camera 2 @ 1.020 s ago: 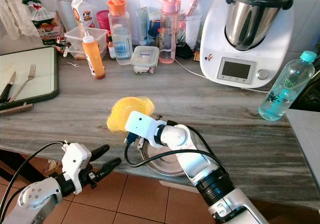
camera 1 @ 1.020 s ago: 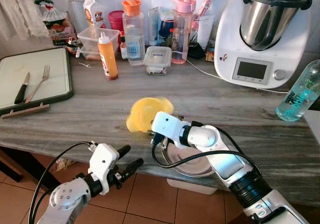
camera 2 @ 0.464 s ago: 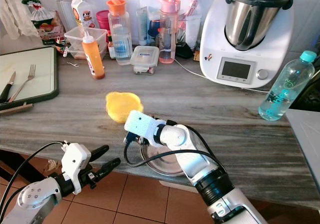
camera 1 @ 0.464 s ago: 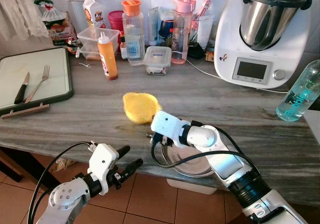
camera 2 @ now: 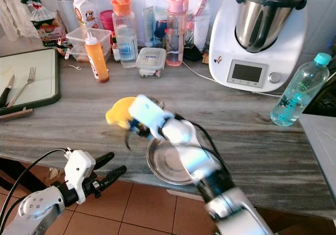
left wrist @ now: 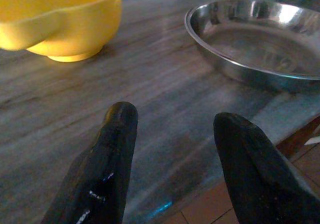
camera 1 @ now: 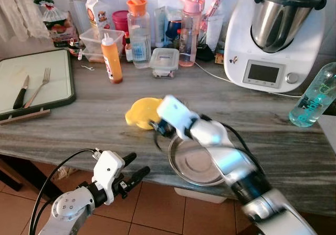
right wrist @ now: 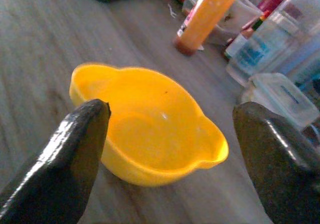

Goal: Setting the table

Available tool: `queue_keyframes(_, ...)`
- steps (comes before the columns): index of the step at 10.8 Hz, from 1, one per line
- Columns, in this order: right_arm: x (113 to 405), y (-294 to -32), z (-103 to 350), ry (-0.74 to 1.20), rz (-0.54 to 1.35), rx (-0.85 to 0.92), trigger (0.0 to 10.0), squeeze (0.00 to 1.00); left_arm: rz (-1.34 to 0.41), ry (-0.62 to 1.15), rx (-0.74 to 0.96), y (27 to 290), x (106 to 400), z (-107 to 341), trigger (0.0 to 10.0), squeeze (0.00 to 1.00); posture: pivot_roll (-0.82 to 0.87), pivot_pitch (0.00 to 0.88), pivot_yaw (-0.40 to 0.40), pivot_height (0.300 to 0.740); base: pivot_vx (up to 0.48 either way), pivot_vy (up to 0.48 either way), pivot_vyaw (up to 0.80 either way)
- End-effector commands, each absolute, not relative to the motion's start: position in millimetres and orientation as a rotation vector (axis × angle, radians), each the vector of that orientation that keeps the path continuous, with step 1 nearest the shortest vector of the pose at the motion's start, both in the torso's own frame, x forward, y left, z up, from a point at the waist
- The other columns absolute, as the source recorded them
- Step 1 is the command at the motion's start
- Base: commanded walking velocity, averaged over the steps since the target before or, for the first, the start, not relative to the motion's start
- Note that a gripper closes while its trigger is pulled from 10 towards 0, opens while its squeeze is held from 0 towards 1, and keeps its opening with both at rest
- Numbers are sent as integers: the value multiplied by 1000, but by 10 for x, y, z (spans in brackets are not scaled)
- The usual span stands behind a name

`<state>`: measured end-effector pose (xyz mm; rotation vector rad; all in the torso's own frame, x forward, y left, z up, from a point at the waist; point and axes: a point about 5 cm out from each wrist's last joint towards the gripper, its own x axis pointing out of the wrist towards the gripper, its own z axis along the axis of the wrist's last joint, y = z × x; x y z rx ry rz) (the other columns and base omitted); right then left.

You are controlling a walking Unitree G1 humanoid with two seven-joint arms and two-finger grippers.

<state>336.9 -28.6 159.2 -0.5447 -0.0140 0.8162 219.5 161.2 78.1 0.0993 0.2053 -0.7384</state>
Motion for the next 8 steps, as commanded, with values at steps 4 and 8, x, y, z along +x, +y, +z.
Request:
queue_keyframes(4,3495,-91,1569,37,864,-561,10000,1000,-737,204,102,1586,2177,784,10000,0,90,25,-24,740,0,0,0)
queue_keyframes(8,3577,122,1656,73,902,-476,10000,1000,-738,207,93,1574,2178,778,10000,0,89,24,-24,740,0,0,0)
